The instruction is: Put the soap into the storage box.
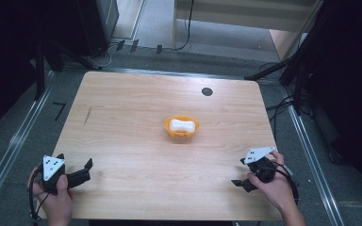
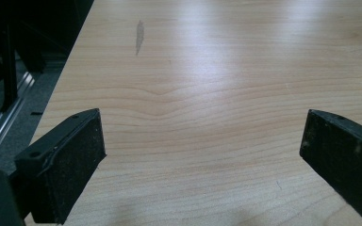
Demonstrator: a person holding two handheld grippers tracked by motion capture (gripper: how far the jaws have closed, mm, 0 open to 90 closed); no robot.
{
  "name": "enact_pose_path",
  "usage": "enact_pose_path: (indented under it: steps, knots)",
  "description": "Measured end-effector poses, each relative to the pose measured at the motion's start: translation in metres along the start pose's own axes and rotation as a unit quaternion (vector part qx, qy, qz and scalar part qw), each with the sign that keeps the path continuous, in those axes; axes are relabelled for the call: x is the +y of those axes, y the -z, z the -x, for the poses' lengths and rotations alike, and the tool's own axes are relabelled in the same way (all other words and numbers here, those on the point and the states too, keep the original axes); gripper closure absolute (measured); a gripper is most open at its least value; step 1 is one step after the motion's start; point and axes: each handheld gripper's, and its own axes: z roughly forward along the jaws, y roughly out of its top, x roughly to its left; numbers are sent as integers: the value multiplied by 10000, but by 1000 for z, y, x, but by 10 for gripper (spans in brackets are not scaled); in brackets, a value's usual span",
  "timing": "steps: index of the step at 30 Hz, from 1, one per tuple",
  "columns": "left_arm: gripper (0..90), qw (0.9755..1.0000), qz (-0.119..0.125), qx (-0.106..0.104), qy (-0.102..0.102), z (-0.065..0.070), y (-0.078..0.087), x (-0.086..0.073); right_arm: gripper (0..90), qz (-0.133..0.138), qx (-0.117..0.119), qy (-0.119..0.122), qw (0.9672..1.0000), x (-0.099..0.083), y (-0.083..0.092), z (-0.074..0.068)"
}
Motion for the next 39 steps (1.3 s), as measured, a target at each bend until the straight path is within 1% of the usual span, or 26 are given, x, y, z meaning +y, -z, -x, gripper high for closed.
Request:
enact_pose_path:
  steps: [7,9,12,15,18,22,27,30,33,37,38,39]
  knots:
    - [11,10000,-8,0,-15,1,0,0,61,271,-143,-226,9993,-24,6,1]
    - [11,10000,-17,0,-27,0,0,0,47,405,-183,-284,9986,-30,9,1]
    - [11,10000,-19,-7,-33,1,0,0,19,580,-237,-407,9972,-40,12,1]
    - [11,10000,-13,1,-47,1,0,0,0,734,-357,-517,9953,-49,16,0]
    - [11,10000,-15,12,-53,1,0,0,0,834,-510,-624,9932,-58,19,0]
    - [11,10000,-12,16,-69,1,0,0,0,955,-573,-766,9908,-69,23,-1]
    - [11,10000,-7,20,-76,1,0,0,0,1238,-609,-981,9856,-84,28,-2]
    - [11,10000,9,16,-82,2,0,0,0,1346,-694,-1126,9820,-93,32,-2]
    - [11,10000,8,14,-87,2,0,0,0,1501,-826,-1265,9771,-103,36,-2]
    - [11,9999,-5,12,-100,2,0,0,0,1617,-931,-1400,9724,-114,41,-3]
    - [11,10000,-2,12,-99,2,0,0,0,1626,-1022,-1410,9712,-116,41,-4]
    - [11,9999,-7,14,-106,2,0,0,0,1649,-1065,-1439,9699,-119,42,-4]
